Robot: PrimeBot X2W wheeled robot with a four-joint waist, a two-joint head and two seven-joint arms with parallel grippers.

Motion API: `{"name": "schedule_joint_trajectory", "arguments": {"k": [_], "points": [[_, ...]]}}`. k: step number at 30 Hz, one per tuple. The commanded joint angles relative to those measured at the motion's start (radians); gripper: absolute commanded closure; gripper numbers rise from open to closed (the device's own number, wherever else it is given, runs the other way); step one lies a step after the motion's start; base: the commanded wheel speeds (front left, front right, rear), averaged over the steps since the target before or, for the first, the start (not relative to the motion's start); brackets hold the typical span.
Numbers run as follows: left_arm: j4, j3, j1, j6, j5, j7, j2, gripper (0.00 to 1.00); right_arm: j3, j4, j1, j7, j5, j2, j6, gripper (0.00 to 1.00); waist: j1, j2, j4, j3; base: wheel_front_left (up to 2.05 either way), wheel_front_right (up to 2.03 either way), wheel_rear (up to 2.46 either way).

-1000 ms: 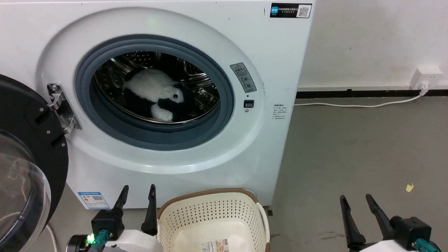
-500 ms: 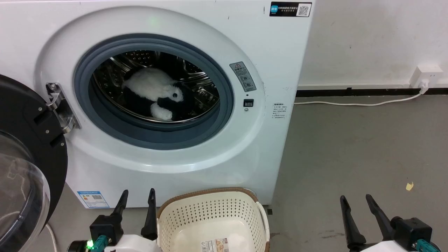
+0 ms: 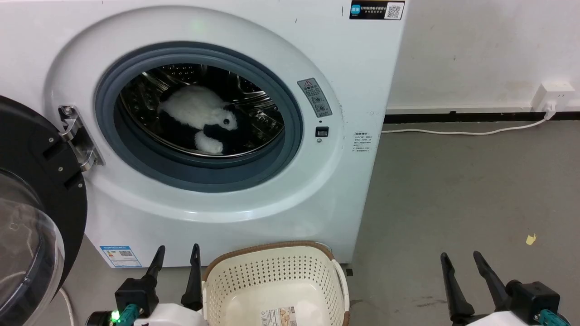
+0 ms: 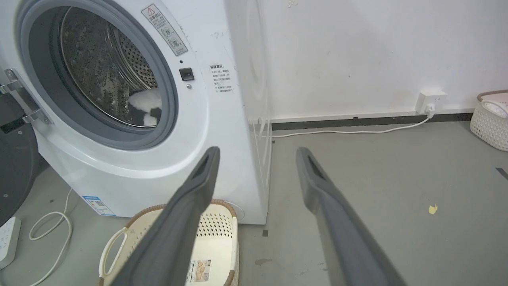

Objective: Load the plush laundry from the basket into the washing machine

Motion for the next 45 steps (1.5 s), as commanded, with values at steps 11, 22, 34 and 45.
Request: {"name": "schedule_joint_trajectory", "arguments": {"k": [11, 22, 34, 45], "points": [[-0.013, 0.011, 0.001, -0.005, 0.017, 0.014, -0.009, 1.00, 0.000, -0.007, -0.005, 0.011, -0.010, 0.000, 0.000, 1.00, 0.0000, 0.0000, -0.004, 0.003, 0.00, 0.00, 0.00], [-0.034, 0.027, 0.003, -0.014, 0.044, 0.037, -0.020, 1.00, 0.002, -0.018, -0.012, 0.025, -0.027, 0.000, 0.000, 1.00, 0.0000, 0.0000, -0.011, 0.007, 0.00, 0.00, 0.00], [-0.059, 0.046, 0.006, -0.023, 0.075, 0.063, -0.032, 1.00, 0.003, -0.031, -0.020, 0.041, -0.046, 0.001, 0.000, 1.00, 0.0000, 0.0000, -0.020, 0.011, 0.00, 0.00, 0.00], [-0.080, 0.062, 0.008, -0.032, 0.101, 0.085, -0.043, 1.00, 0.004, -0.042, -0.027, 0.056, -0.062, 0.001, 0.000, 1.00, 0.0000, 0.0000, -0.026, 0.015, 0.00, 0.00, 0.00]]}}
